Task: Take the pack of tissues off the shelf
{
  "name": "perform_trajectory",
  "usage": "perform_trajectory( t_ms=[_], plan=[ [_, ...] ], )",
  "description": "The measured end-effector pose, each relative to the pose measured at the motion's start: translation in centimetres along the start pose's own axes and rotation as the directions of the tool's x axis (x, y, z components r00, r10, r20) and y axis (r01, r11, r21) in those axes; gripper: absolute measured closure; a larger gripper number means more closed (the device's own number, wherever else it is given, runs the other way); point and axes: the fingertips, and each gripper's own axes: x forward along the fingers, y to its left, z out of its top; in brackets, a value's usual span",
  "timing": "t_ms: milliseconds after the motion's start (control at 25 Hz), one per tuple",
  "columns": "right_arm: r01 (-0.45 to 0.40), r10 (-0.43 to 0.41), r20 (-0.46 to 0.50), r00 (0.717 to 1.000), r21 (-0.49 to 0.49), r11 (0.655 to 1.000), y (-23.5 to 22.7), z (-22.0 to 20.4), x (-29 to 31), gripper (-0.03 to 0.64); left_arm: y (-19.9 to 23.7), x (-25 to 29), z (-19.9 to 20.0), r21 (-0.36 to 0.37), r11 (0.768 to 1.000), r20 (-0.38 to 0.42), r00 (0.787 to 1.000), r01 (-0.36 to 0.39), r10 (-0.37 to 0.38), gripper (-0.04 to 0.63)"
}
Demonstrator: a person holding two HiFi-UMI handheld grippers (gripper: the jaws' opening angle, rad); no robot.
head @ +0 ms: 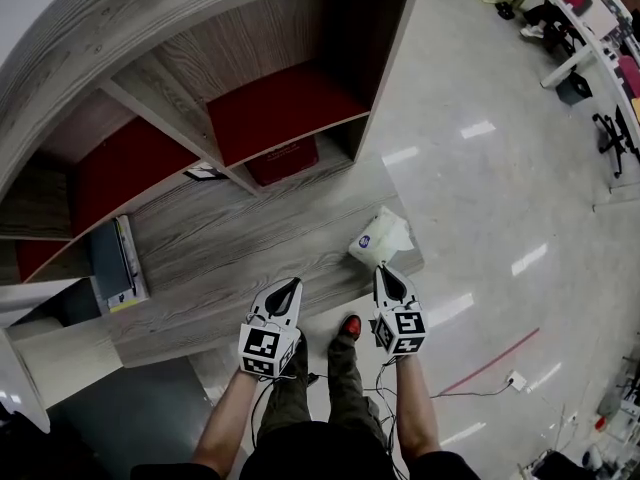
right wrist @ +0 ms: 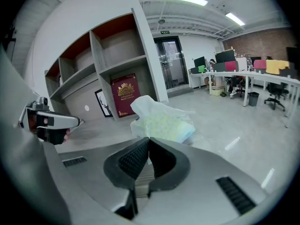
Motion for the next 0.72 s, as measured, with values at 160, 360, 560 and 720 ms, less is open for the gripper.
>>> perform_trajectory(
  t_ms=[160,360,560,720],
  plan=[
    [0.002,-0.002,-0.015,1.000,0.007,1.000,-0.2,-1.2,0.3,0.588,-0.4,-0.1,-1.1,-0.003,1.000,-0.013,1.000,0.006,-0.006,0.588],
    [0.005,-0.005,-0.023,1.000,0.008,1.000,-0.4,-2.1,0.6,0.588,-0.8,-0.2,-2.3,-0.012,1.000,-0.029,1.000,0.009,-0.009,0.588],
    [-0.001,0.001,-0.013,1.000,0.011,1.000,-0.4,-2.5,0.6,0.588,-1.0,-0.3,-3.1,-0.016,1.000,-0.035,0.999,0.009,-0.009,0.588],
    [-0.023,0.023,0.012,1.000,0.022,1.000,-0.2,-2.5,0.3,0.586,-1.2,-0.5,-3.3,-0.017,1.000,-0.037,0.999,0.011,-0.012,0.588]
  ],
)
